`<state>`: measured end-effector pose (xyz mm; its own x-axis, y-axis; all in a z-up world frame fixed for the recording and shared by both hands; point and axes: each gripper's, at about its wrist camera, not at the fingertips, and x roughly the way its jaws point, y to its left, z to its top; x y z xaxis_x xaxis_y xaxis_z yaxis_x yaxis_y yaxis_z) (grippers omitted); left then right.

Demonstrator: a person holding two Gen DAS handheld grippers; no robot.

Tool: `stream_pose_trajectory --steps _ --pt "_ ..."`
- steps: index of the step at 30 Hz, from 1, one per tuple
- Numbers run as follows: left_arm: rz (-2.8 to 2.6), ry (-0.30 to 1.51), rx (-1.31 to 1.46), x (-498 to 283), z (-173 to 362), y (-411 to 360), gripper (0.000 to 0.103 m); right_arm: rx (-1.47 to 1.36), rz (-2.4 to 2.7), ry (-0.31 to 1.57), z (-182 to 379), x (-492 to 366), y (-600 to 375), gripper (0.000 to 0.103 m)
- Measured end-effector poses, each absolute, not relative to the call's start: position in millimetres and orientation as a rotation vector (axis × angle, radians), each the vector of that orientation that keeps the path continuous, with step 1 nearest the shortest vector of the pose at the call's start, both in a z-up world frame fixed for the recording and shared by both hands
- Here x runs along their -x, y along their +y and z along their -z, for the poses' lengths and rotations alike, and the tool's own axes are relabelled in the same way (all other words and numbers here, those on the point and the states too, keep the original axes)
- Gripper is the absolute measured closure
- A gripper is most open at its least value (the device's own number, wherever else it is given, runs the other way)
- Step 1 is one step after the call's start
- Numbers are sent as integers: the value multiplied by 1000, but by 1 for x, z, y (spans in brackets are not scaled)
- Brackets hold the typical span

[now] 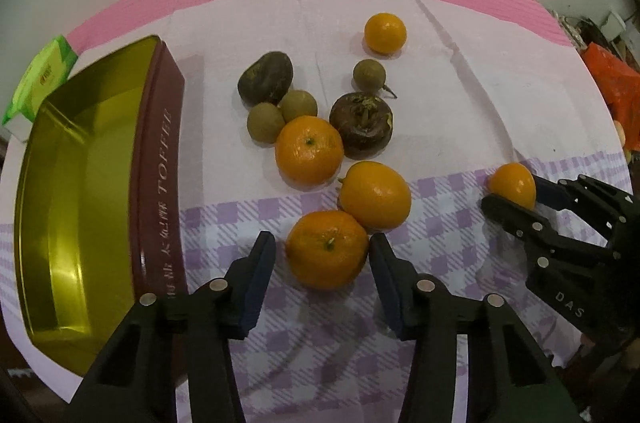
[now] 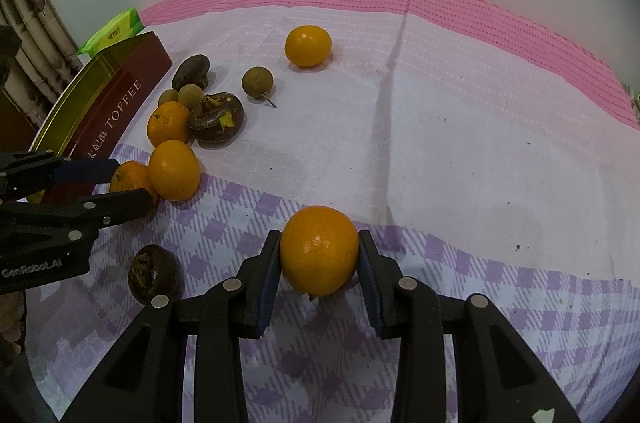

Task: Organize fruits
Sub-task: 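Carry the held orange with the left gripper into the gold tin tray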

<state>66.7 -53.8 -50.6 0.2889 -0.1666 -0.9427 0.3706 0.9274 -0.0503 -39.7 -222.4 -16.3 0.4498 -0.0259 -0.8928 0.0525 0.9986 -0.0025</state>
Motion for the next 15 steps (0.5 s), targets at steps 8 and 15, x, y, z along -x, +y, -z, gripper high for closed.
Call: stream_pose_trajectory --steps 8,15 --pt "364 1229 -194 -68 55 -56 59 -25 48 1105 16 39 -221 69" --pt "357 1223 -179 -63 48 -47 59 -20 49 1105 16 39 -221 69"
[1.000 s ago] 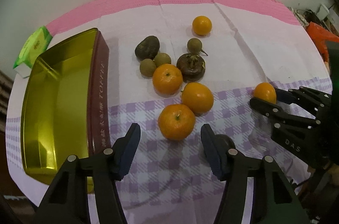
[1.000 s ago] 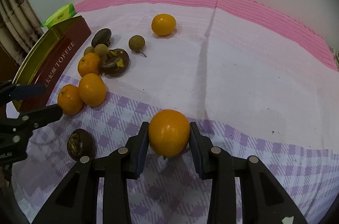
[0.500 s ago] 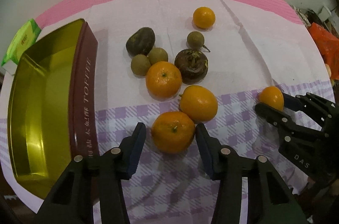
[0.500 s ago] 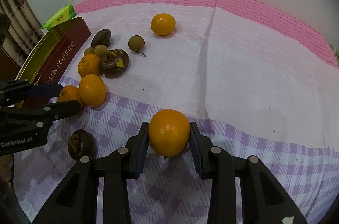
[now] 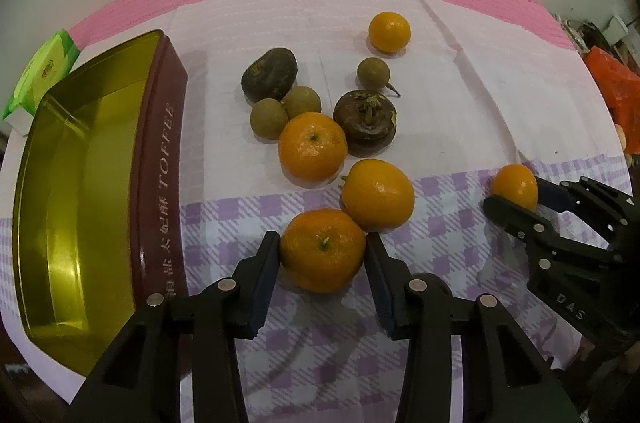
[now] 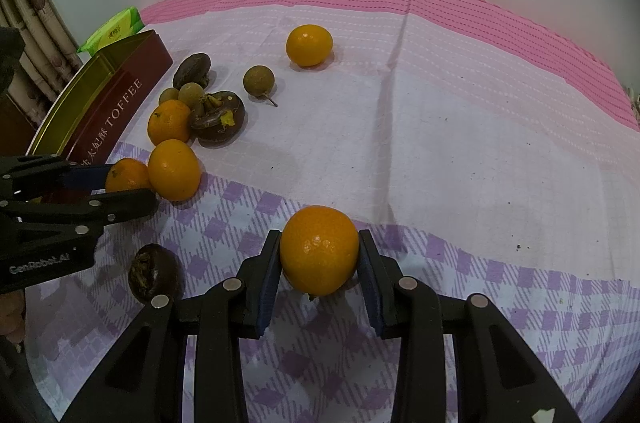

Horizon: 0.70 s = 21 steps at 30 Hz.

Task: Organize fruits
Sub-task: 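Carry the held orange with the left gripper into the gold tin tray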

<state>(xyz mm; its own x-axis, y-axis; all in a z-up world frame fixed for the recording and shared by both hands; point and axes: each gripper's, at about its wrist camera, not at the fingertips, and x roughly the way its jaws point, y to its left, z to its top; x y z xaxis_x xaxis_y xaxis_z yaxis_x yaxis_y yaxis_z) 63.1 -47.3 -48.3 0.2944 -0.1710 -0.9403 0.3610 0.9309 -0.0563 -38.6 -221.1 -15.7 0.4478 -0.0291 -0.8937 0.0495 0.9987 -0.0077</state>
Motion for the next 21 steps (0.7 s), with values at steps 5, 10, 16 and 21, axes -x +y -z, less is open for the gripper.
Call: stream_pose_trajectory --steps 5,10,16,21 --pt "369 1194 -155 -56 31 -41 59 -19 51 1105 16 38 -220 69" --pt "357 1142 -123 -57 5 -24 59 -16 51 1105 16 38 -220 69" --pt "261 1091 -111 -73 -11 19 59 -12 52 1105 17 38 -219 69" --pt "143 1104 -96 -90 -3 70 59 -6 50 1103 17 39 -219 69"
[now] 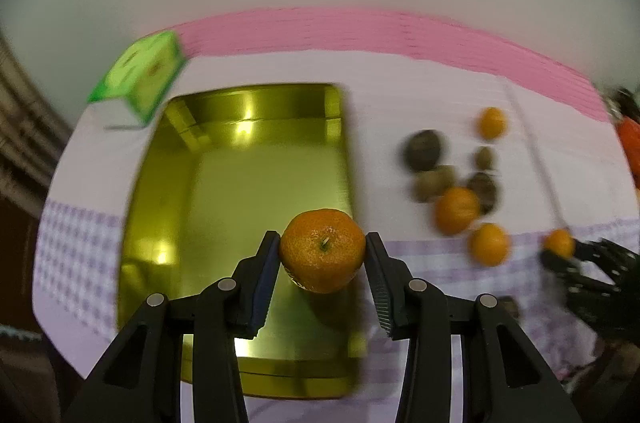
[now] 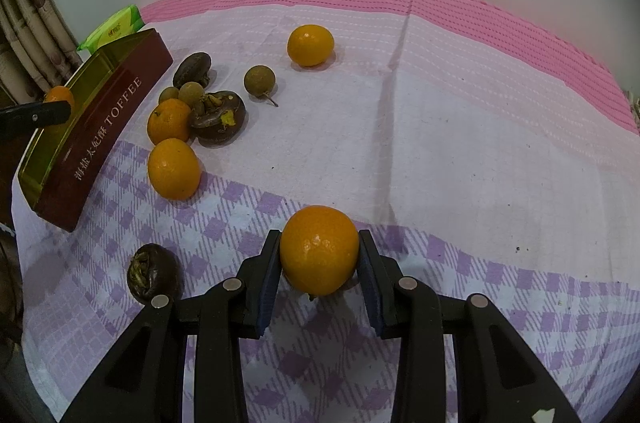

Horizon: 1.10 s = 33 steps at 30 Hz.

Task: Organize fruits
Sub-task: 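Carry the held orange with the left gripper into the gold tin tray, then open the left gripper in the tray while the right gripper carries its orange in and releases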

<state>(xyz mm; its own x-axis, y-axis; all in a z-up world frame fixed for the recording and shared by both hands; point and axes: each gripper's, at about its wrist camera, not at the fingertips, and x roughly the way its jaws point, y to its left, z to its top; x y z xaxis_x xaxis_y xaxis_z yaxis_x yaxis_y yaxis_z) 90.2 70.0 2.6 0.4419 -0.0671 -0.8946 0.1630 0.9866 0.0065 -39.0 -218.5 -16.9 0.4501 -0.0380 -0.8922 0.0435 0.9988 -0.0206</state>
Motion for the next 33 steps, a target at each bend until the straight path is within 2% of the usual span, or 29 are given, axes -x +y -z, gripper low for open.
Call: stream_pose_trajectory --steps 11,22,33 --pt "2 1191 -38 -92 39 146 59 1 62 1101 15 39 -216 69" --pt "-18 1222 -27 -84 52 156 59 -11 34 1054 -17 27 -201 69" --pt "-20 1224 6 -84 53 163 59 58 -128 1006 -42 -9 -131 69"
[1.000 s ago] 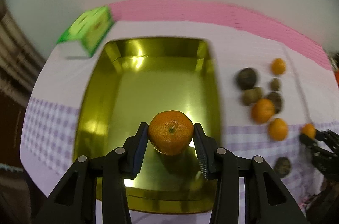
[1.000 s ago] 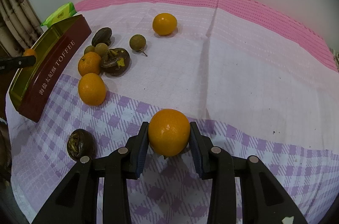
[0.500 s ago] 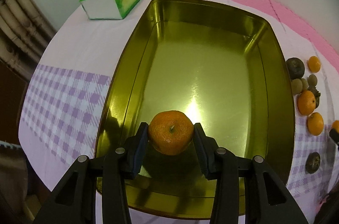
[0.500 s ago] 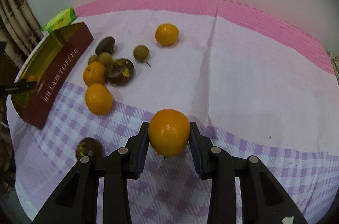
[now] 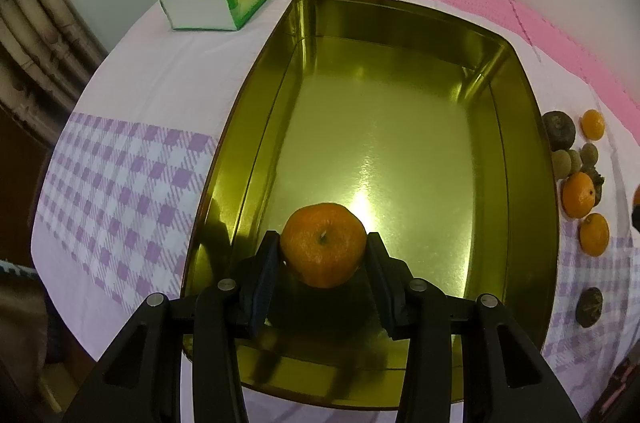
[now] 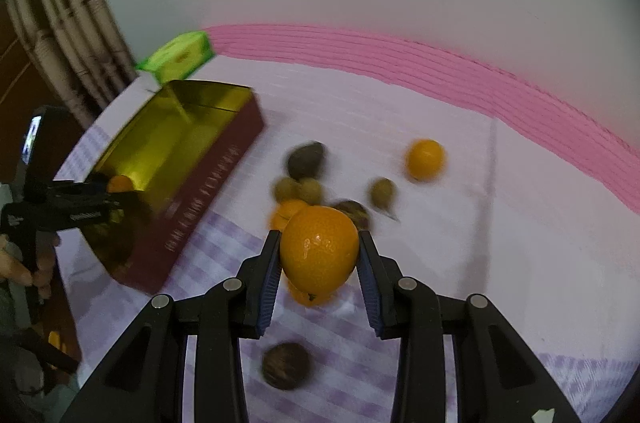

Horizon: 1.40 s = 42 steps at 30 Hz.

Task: Organize fruits
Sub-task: 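Open the left gripper in the tray while the right gripper carries its orange in and releases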

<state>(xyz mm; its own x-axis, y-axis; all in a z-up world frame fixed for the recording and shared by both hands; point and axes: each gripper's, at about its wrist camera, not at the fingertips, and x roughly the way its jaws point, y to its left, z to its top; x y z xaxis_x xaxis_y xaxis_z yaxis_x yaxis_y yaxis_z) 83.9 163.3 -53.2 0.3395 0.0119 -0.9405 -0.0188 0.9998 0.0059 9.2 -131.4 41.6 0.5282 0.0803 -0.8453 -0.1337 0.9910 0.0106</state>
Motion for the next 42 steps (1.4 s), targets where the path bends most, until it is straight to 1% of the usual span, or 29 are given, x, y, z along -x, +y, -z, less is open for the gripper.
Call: stream_pose_trajectory --steps 5,9,13,16,18,21,29,42 --pt "-6 1198 34 -79 46 168 58 96 -204 1003 -42 -15 -94 69" --pt "9 1164 53 -71 32 171 46 123 -256 1000 -42 -22 -67 69" --pt "-8 1100 59 -60 13 177 42 150 -304 998 -41 -27 -43 69" --pt "-65 1022 81 -51 -7 190 37 163 -332 1000 -38 -30 -27 69" --pt "-125 980 102 -44 -18 205 30 168 -366 1008 -35 -33 -12 69" --pt "-181 972 143 -39 -23 219 29 194 -407 1015 -28 -36 8 69" --pt "-246 1037 175 -26 -8 235 27 252 -463 1062 -1 -46 47 69" --pt "-230 1046 186 -28 -6 235 25 310 -450 1119 24 -49 61 69"
